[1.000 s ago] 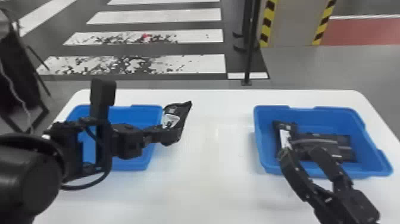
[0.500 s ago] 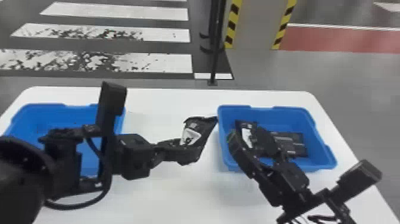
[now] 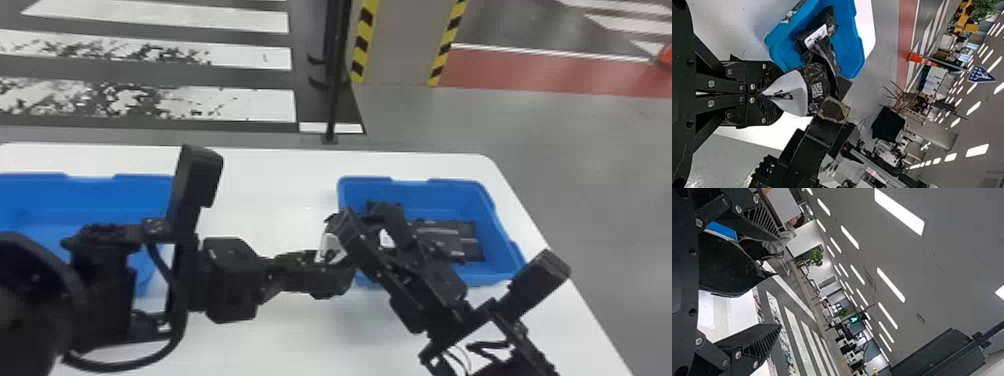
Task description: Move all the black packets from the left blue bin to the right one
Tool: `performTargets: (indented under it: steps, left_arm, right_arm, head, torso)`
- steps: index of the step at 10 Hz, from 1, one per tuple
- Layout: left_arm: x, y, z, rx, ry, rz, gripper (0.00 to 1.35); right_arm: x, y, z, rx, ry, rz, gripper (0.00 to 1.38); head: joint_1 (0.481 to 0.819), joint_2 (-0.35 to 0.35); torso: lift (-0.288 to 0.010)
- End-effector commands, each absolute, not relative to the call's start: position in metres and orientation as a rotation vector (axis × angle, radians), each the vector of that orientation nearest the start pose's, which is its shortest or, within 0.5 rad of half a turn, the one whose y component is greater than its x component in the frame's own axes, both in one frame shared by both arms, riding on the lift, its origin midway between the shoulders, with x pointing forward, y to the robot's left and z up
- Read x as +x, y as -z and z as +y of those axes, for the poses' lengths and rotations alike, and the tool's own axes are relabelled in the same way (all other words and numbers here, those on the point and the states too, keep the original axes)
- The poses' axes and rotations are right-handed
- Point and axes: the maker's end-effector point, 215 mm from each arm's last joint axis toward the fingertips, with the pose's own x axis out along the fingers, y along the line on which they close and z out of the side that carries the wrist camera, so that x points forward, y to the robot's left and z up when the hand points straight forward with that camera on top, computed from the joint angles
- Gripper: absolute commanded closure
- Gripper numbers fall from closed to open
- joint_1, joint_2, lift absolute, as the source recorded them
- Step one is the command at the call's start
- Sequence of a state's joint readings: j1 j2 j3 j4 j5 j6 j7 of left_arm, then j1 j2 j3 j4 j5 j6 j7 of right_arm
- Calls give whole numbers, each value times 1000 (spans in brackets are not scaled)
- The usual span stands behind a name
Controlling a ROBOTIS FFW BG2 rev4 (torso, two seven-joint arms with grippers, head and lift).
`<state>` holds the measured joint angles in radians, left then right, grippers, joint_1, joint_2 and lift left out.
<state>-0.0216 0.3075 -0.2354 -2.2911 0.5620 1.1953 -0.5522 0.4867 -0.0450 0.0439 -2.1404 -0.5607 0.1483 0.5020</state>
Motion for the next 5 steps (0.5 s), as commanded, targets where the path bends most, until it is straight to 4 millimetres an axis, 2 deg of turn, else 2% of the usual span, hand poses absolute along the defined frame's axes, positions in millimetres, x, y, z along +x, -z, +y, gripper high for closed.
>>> performTargets:
  steps: [1, 3, 5]
  left_arm:
    - [373, 294, -20, -145, 1148, 589, 1205]
    - [375, 292, -19, -147, 1145, 584, 1205]
    - [378, 288, -19, -156, 1137, 569, 1194]
  right_arm:
    - [417, 271, -97, 574, -612, -39, 1003]
    - [417, 267, -99, 590, -608, -69, 1266]
    - [416, 263, -97, 614, -615, -84, 1277]
  head:
    - [695, -166]
    - [695, -167]
    - [695, -169]
  torso:
    - [-185]
    - [-185]
    - [-185]
